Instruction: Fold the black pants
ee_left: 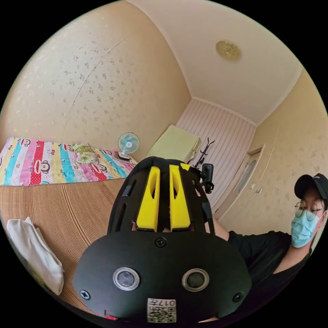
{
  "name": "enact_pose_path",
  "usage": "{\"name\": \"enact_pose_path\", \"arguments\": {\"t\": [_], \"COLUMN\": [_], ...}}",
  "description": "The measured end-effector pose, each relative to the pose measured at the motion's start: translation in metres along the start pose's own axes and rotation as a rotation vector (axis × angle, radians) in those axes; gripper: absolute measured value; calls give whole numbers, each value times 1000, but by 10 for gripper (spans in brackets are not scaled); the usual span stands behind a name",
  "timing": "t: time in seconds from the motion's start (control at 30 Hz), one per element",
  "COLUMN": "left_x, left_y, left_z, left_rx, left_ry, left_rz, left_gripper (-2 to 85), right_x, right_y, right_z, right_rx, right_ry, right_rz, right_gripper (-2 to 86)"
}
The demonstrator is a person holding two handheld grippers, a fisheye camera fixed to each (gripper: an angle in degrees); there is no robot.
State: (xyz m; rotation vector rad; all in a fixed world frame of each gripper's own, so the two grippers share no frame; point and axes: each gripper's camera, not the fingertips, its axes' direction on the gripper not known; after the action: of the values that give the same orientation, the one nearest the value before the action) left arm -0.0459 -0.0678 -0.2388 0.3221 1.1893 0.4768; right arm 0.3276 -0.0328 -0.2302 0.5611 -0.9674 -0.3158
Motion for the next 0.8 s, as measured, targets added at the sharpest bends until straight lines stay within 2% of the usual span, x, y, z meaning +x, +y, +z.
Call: {"name": "enact_pose_path", "arguments": {"t": [0.07, 0.13, 0.2, 0.3, 0.37, 0.43, 0.5, 0.53, 0.6, 0.7, 0.77, 0.8], "left_x": [-5, -10, -7, -2, -7, -25, -61, -73, -121, -176, -192, -192], "left_y": [58, 130, 228, 317, 334, 326, 295, 286, 249, 226, 228, 232], "left_z": [33, 63, 90, 107, 95, 70, 45, 43, 57, 100, 122, 124], "left_rx": [-113, -219, -346, -482, -456, -326, -156, -137, -168, -288, -338, -324], "left_ry": [-65, -66, -39, -103, -141, -126, -85, -97, -159, -115, -33, 22], "left_rz": [19, -2, -65, -180, -265, -360, -438, -462, -522, -588, -629, -661], "left_gripper": [52, 54, 57, 87, 122, 145, 166, 170, 243, 268, 269, 254], "right_x": [1, 7, 16, 18, 18, 27, 52, 60, 98, 145, 167, 168], "right_y": [59, 128, 225, 319, 344, 343, 321, 314, 287, 272, 280, 285], "right_z": [11, 19, 20, 16, 2, -16, -32, -33, -22, 16, 51, 65], "right_rx": [-95, -201, -324, -526, -561, -505, -365, -335, -256, -242, -351, -349], "right_ry": [93, 104, 6, -12, 25, 55, 33, 24, -12, -43, -29, -102], "right_rz": [-27, -7, 133, 329, 398, 458, 491, 498, 550, 622, 739, 741], "right_gripper": [18, 23, 33, 58, 77, 98, 137, 148, 190, 231, 237, 237]}}
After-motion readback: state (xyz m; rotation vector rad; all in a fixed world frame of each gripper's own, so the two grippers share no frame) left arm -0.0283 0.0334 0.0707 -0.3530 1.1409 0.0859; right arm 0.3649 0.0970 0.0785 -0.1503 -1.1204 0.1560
